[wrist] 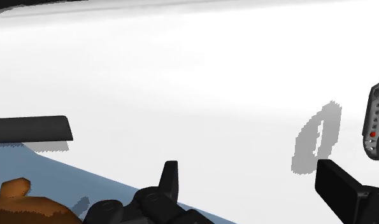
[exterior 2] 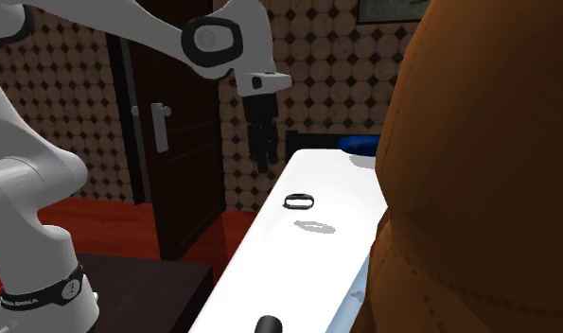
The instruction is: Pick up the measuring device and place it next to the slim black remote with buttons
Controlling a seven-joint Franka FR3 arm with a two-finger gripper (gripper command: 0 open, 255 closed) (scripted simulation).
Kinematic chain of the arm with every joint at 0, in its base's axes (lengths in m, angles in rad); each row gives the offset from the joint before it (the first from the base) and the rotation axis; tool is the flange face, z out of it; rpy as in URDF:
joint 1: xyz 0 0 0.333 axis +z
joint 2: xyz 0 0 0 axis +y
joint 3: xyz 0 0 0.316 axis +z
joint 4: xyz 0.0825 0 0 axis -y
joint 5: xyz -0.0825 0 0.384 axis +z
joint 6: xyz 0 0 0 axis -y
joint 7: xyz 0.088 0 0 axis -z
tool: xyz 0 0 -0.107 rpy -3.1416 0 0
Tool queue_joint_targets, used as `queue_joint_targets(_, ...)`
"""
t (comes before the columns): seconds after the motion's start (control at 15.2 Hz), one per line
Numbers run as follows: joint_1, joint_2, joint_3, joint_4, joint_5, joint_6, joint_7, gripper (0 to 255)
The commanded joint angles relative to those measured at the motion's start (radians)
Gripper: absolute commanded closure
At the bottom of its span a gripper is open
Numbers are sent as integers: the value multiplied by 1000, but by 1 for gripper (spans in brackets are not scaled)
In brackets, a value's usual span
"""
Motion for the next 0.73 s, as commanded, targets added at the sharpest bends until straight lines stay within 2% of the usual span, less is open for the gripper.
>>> queue_joint_targets(0.0,7,62,30,27,-6,25,39,0)
queue_joint_targets(0.33,28,224,95,108,-45,79,139,0)
queue_joint_targets(0.66,62,400,141,216,-111,112,246,0)
